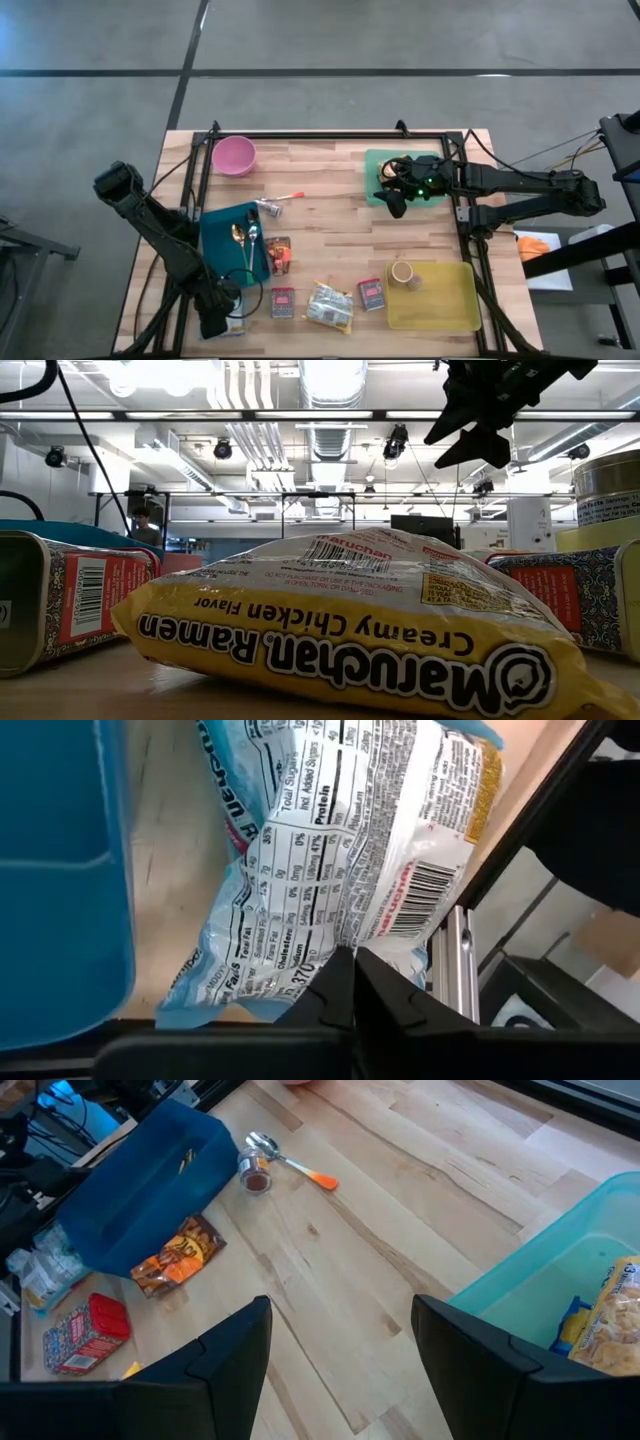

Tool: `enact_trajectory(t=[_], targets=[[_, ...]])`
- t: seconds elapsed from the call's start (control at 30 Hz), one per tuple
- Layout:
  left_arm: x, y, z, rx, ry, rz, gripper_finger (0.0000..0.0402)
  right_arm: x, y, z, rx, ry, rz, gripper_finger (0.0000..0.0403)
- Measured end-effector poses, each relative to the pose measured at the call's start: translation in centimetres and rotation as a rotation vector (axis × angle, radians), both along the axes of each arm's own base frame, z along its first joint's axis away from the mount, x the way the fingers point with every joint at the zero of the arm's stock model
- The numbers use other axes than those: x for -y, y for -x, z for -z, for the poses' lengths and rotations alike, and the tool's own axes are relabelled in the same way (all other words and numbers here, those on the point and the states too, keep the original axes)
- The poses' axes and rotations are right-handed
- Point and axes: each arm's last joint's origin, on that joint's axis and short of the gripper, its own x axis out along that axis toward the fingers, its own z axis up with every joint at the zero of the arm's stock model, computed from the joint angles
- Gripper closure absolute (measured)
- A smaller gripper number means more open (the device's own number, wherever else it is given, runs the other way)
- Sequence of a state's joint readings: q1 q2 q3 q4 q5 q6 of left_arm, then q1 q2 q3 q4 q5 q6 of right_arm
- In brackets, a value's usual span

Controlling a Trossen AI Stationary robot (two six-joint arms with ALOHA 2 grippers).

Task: Pick & Place Food Item
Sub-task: Put the light blue noodle pack into the green bin

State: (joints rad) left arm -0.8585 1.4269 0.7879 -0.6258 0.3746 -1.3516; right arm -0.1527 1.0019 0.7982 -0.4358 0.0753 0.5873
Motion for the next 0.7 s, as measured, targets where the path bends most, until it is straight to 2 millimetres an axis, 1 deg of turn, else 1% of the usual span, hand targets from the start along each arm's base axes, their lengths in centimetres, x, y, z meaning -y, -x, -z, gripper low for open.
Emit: enact_trajectory(t=[0.23, 0.37, 0.5, 0.7], targets=[[0.5, -0.2, -0.5, -0.001, 0.1, 0.032, 0.0399, 0.0, 0.0, 0.0, 0.0, 0.0, 0.0, 0.0166], [1.0, -0.6, -1.9, 0.06, 0.134, 0.073, 0.04, 0.0, 0.0, 0.0, 0.0, 0.0, -0.001, 0.0166], [1.4, -1.1, -2.9, 0.12, 0.144, 0.094, 0.04, 0.0, 0.0, 0.0, 0.0, 0.003, -0.002, 0.0166], [1.5, -1.1, -3.3, 0.118, 0.147, 0.08, 0.0401, 0.0, 0.0, 0.0, 0.001, 0.002, -0.003, 0.0166]])
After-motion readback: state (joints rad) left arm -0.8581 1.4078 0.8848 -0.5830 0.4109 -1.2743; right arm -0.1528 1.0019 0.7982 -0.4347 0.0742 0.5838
